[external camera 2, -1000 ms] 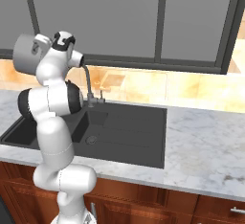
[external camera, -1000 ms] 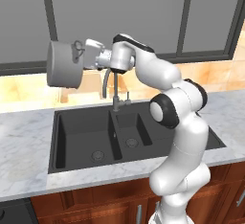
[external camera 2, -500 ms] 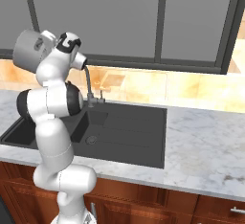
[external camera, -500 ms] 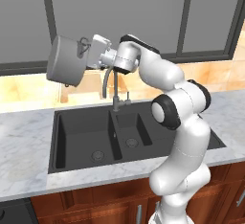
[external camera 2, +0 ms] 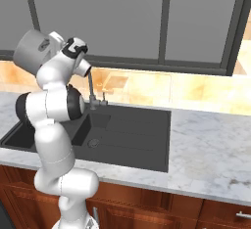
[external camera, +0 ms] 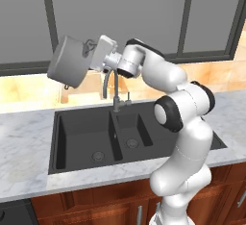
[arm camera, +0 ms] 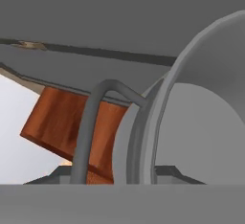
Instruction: Dump the tomato from the pot into the sink. Then turn on the water and wash the tomato. Then turn off the water and put the tomato back in the pot.
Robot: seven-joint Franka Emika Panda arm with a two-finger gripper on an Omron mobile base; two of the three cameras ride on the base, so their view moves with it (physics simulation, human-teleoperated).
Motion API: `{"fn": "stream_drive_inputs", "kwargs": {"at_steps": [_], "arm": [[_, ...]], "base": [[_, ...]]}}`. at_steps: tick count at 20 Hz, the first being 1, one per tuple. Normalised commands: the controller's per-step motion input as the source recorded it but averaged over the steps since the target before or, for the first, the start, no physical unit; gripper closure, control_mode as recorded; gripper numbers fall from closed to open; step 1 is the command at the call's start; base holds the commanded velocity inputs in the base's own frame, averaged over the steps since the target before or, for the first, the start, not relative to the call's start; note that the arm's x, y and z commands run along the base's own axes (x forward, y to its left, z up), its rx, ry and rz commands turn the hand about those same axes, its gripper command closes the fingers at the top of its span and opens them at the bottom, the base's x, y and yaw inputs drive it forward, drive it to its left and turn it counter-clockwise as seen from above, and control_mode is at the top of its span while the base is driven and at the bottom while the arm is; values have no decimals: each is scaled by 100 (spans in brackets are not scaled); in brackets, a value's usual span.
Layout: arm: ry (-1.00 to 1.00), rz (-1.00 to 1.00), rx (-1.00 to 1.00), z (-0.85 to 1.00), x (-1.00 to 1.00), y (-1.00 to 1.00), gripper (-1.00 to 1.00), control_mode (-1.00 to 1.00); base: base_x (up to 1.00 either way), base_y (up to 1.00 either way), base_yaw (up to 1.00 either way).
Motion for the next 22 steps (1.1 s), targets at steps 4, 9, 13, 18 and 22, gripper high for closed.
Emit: {"fn": "stream_drive_inputs", "kwargs": {"at_steps": [4,9,13,18,22], "arm": [[12,0,9,0,0,-21,100,-100],[11,0,9,0,1,-16,100,-100],[6,0,6,6,0,-9,100,-100],[-8,0,-2,33,-39,29,100,-100],[-26,0,-19,47,-69,38,100,-100]], "base": [[0,0,0],[0,0,0],[0,0,0],[0,0,0],[0,0,0]]}}
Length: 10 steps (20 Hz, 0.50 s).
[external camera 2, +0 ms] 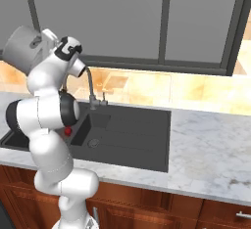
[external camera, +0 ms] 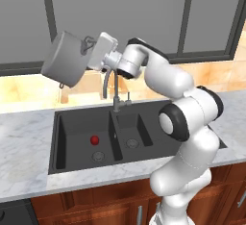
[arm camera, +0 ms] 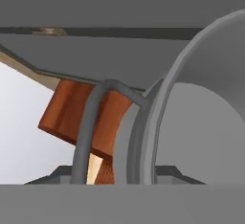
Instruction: Dump the tomato from the pot into the sink. Then turn on the water and wash the tomato. Then turn off the water and put the tomato back in the pot.
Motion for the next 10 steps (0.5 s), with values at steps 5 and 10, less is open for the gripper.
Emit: {"fn": "stream_drive_inputs", "kwargs": {"at_steps": [5,10], "arm": [[-27,0,-38,44,-75,21,100,-100],[-19,-1,-50,24,-96,1,100,-100]], "base": [[0,0,0],[0,0,0]]}}
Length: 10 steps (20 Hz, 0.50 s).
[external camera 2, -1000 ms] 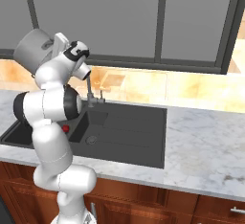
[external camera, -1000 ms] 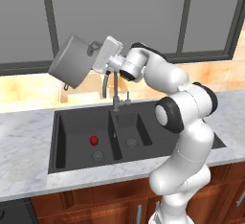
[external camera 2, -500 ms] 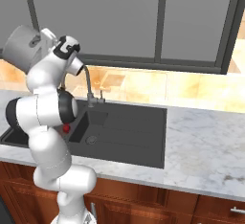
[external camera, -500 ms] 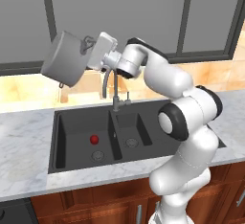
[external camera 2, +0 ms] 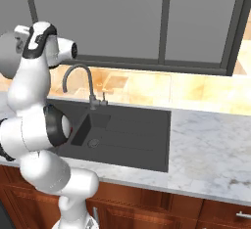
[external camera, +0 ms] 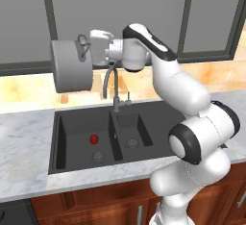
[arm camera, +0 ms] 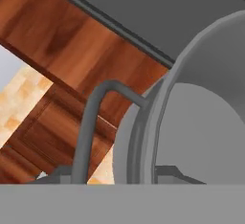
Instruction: Dump the tomato from the pot into the sink. Then turn on the water and wash the tomato. Then turn off the water and put the tomato back in the pot.
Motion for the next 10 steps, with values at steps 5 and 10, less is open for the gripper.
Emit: {"fn": "stream_drive_inputs", "kwargs": {"at_steps": [5,10], "arm": [[-15,-1,-47,15,-100,-2,100,-100],[-12,-6,-49,14,-85,-20,100,-100]], "base": [[0,0,0],[0,0,0]]}}
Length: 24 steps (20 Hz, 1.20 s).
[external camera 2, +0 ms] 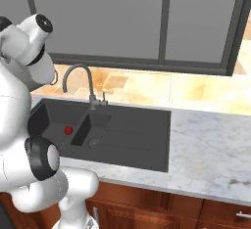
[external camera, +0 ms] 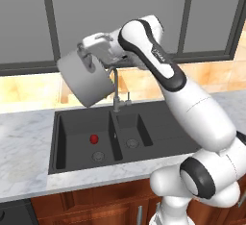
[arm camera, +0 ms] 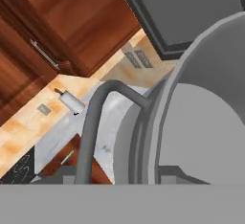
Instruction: Dump the tomato from the pot into the sink. Then turn on the water and wash the tomato. Then turn off the water and put the tomato back in the pot.
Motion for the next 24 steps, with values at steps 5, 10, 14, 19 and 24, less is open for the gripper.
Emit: {"fn": "stream_drive_inputs", "kwargs": {"at_steps": [5,10,14,19,24], "arm": [[-1,-20,-46,3,-25,-50,100,-100],[0,-21,-36,0,0,-89,100,-100],[6,-23,-29,-4,11,-100,100,-100],[21,-24,-15,-33,27,-100,100,-100],[29,-21,-2,-54,25,-100,100,-100]], "base": [[0,0,0],[0,0,0],[0,0,0],[0,0,0],[0,0,0]]}}
